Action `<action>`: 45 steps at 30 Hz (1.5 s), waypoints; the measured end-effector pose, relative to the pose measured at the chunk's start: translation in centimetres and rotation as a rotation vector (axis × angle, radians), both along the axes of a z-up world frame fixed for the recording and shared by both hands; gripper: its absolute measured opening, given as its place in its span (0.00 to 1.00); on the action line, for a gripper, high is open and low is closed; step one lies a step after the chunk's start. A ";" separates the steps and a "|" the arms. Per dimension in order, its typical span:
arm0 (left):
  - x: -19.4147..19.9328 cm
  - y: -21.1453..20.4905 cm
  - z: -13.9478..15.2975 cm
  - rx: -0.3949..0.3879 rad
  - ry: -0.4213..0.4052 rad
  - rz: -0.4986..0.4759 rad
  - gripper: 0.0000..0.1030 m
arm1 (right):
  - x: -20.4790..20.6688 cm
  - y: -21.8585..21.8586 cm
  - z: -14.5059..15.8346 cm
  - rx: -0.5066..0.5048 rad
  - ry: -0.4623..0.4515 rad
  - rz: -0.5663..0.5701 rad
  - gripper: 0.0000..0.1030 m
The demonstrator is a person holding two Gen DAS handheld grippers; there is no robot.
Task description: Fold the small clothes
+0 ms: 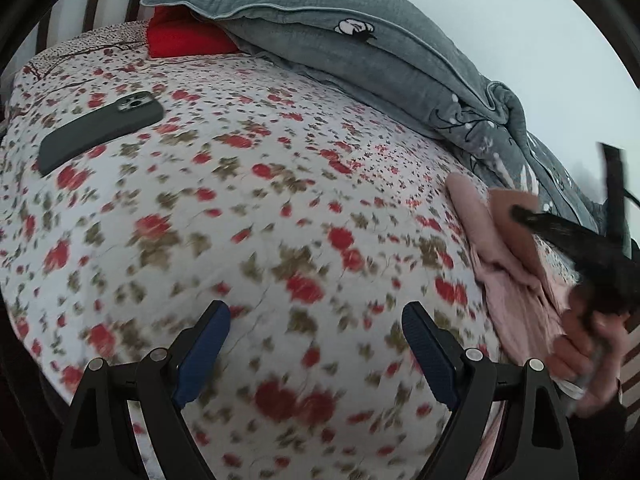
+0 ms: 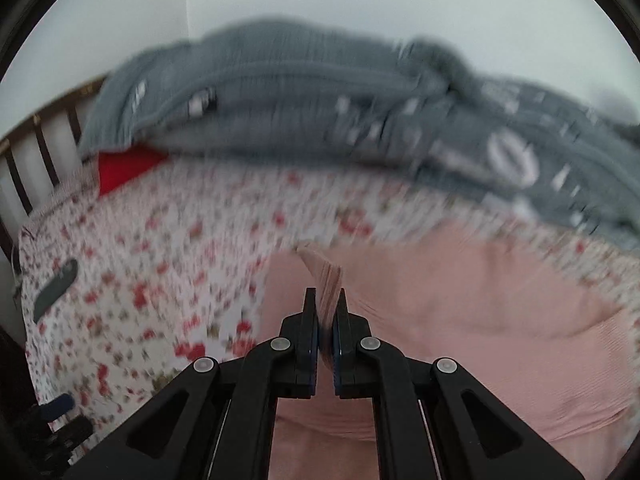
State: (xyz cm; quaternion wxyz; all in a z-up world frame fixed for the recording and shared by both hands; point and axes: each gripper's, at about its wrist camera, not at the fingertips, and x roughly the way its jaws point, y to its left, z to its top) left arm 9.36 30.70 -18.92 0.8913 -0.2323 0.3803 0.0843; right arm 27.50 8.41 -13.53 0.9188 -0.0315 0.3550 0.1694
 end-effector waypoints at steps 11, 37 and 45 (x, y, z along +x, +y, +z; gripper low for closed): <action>0.2 -2.2 1.1 0.018 -0.010 -0.060 0.85 | -2.2 -1.4 0.1 0.027 0.129 0.236 0.33; 20.2 -12.8 -0.8 -0.146 -0.030 -0.349 0.69 | 4.4 -33.2 -3.8 0.158 0.259 -0.239 0.68; 22.0 -14.5 0.3 -0.098 -0.028 -0.387 0.17 | 5.8 -31.7 -4.2 0.137 0.215 -0.182 0.19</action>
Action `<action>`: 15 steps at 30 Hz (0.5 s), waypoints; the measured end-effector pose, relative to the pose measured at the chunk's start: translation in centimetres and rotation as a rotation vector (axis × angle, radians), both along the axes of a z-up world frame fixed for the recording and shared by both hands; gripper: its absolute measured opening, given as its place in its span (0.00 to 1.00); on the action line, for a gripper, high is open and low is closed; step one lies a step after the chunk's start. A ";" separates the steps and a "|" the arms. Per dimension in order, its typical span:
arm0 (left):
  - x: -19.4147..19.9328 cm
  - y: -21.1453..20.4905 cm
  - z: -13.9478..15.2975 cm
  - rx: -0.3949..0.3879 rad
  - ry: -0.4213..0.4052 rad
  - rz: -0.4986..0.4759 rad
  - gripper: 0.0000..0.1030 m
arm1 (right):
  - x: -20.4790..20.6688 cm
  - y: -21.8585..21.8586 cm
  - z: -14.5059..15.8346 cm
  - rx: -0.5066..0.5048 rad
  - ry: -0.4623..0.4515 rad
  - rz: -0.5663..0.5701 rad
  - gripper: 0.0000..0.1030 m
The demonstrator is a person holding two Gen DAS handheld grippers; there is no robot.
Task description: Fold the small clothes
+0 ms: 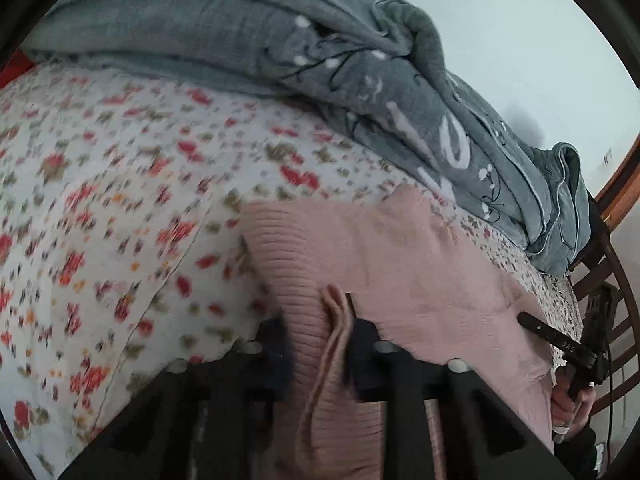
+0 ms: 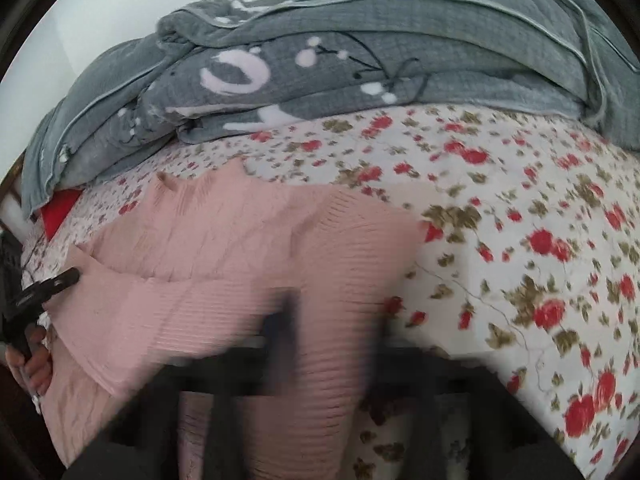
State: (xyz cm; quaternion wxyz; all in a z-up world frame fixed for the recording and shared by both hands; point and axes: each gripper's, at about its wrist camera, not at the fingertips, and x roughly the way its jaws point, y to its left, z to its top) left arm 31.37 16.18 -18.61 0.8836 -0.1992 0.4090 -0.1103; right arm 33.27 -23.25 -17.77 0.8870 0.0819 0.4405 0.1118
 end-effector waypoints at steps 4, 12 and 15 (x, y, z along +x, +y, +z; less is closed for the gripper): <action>1.0 -1.6 3.0 0.051 -0.086 -0.031 0.17 | -0.1 -0.7 2.9 -0.030 -0.124 -0.011 0.15; 1.6 -1.3 0.5 0.099 -0.002 0.015 0.27 | 2.3 -0.9 0.3 -0.098 -0.014 -0.048 0.17; 1.0 0.2 -0.6 0.034 0.050 0.029 0.37 | 1.8 -2.0 1.1 -0.028 0.011 -0.051 0.45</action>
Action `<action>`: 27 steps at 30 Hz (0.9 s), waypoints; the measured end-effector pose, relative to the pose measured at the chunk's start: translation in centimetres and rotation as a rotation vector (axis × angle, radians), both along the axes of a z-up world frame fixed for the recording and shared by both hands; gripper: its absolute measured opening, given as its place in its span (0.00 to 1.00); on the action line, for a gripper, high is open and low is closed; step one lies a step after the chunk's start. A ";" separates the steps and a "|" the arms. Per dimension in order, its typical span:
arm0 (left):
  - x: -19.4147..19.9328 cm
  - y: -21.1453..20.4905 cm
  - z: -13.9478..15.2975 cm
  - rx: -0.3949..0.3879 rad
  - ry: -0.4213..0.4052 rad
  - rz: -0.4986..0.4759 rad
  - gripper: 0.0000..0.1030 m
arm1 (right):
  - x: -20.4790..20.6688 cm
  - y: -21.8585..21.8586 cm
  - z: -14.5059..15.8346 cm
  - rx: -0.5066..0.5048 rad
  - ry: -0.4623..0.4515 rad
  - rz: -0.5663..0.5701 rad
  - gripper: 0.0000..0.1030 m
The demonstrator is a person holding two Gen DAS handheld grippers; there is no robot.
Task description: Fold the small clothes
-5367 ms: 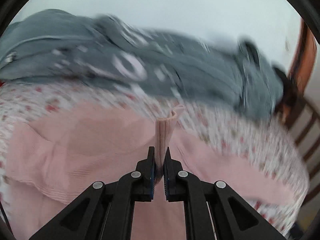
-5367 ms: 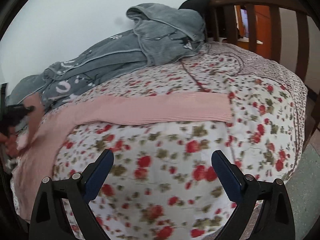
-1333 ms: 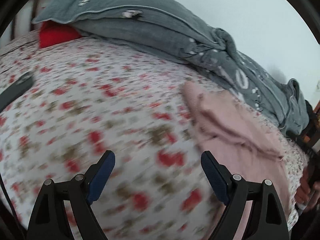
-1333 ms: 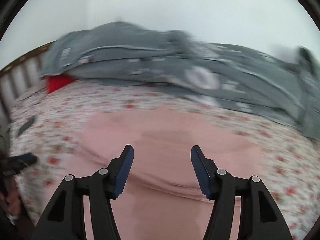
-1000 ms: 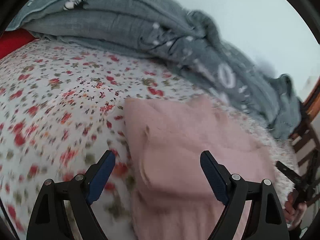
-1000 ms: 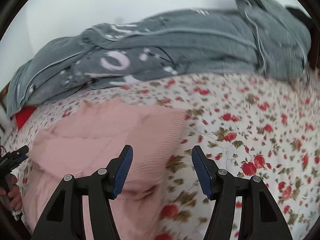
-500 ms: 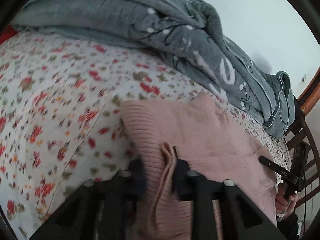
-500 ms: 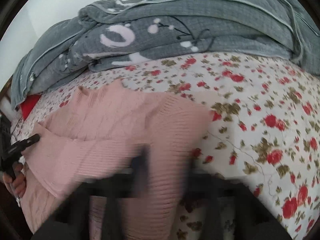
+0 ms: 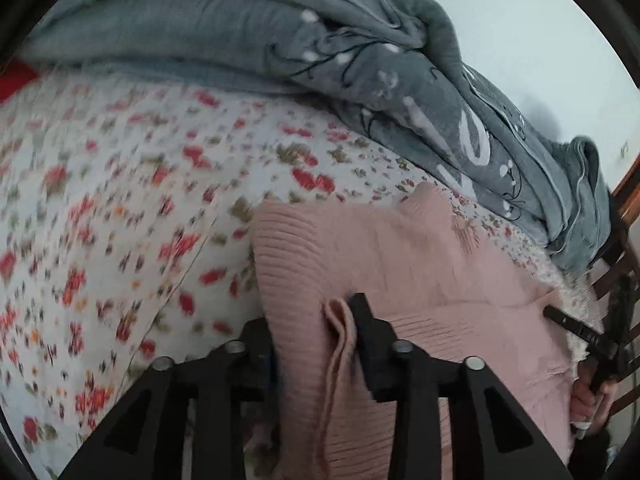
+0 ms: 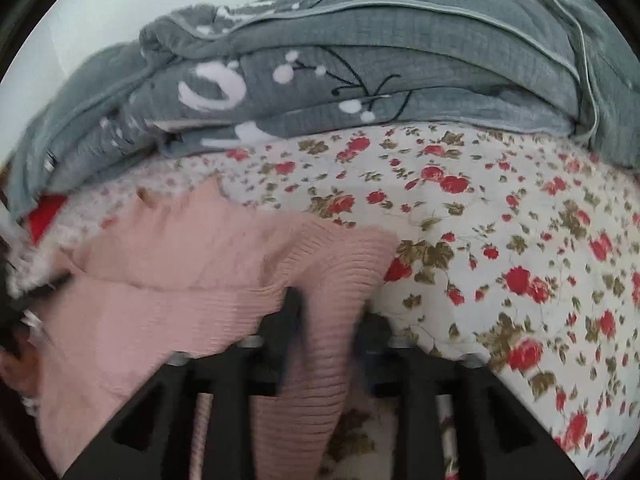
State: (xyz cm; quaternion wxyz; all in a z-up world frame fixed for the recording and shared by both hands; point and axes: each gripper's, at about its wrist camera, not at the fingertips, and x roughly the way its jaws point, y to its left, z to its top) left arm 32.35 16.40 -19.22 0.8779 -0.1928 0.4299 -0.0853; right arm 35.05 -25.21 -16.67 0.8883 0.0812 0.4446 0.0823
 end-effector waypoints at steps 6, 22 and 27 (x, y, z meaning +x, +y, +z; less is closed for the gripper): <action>-2.6 -0.3 0.4 0.113 -0.021 -0.013 0.51 | -3.1 0.3 -0.5 -0.057 0.016 0.013 0.55; -13.5 -1.5 0.1 0.382 -0.095 0.014 0.63 | -14.0 1.8 1.1 -0.238 -0.039 -0.051 0.55; -16.5 -1.6 0.4 0.376 -0.107 0.037 0.62 | -19.7 2.0 1.6 -0.264 -0.109 -0.088 0.55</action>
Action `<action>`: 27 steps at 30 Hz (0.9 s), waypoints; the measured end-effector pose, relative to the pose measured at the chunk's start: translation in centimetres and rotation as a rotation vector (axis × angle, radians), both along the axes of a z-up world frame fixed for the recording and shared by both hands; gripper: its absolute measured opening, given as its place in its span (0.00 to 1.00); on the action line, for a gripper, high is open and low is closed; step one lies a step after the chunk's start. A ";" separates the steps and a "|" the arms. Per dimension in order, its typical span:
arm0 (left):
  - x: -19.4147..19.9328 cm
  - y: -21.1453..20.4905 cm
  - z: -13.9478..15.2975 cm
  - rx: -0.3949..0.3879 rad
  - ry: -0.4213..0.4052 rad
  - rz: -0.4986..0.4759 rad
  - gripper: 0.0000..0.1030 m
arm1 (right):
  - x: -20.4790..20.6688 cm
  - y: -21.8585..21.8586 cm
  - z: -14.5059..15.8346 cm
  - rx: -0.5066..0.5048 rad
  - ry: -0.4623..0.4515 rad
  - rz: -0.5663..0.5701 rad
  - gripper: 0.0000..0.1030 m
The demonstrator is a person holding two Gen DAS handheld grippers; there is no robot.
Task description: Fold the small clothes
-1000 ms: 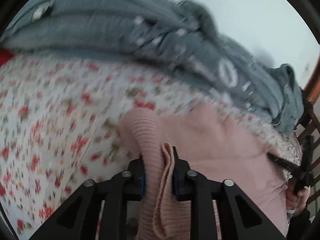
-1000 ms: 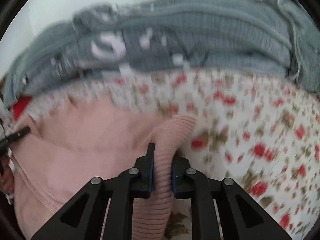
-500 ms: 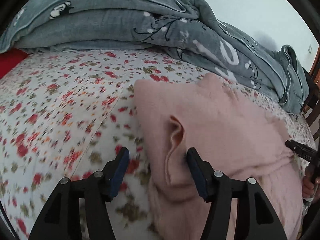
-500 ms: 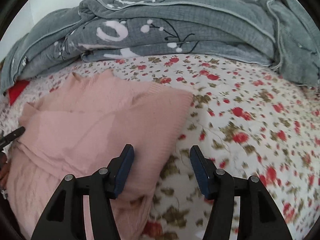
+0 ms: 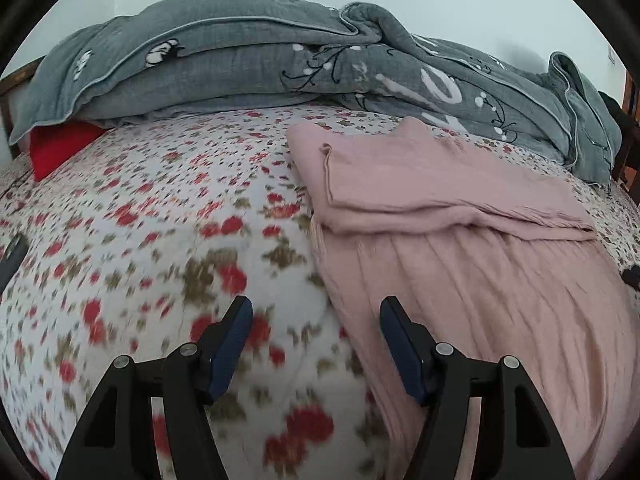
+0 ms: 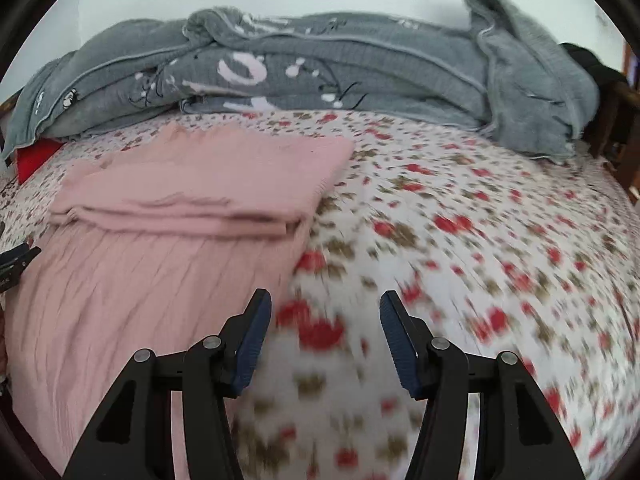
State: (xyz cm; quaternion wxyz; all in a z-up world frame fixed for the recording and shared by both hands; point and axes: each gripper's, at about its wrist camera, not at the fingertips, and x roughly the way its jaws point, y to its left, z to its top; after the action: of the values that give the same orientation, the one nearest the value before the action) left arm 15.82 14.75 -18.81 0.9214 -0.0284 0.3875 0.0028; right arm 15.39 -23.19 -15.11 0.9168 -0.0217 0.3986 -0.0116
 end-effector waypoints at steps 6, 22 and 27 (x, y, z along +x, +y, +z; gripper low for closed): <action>-3.4 0.2 1.0 -0.045 0.015 0.005 0.62 | -5.6 0.1 0.4 0.028 0.017 -0.003 0.48; -14.2 -1.8 -2.1 -0.234 0.145 -0.114 0.64 | -16.1 4.3 -1.9 0.209 0.037 0.138 0.56; -15.3 -2.5 -2.5 -0.203 0.103 -0.085 0.61 | -17.2 6.0 -4.0 0.170 0.051 0.148 0.50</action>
State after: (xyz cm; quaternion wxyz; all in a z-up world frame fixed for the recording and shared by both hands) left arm 0.48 12.24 -21.30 0.8919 -0.1051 0.4337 -0.0739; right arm -1.77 -17.16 -19.09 0.9033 0.0265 0.4185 0.0906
